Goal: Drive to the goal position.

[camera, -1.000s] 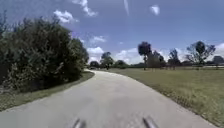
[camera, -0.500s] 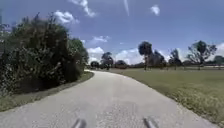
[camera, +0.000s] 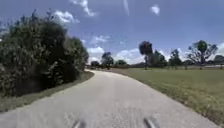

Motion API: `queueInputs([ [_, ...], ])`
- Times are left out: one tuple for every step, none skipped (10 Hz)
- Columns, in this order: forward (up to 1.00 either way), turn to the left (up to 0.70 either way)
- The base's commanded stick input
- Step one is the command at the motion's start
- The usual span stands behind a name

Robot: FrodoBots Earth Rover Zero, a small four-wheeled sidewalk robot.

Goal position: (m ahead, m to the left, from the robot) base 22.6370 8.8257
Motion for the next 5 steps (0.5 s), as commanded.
queueInputs([
  [0.50,0.00],
  [0.50,0.00],
  [0.50,0.00],
  [0.50,0.00],
  [0.50,0.00],
])
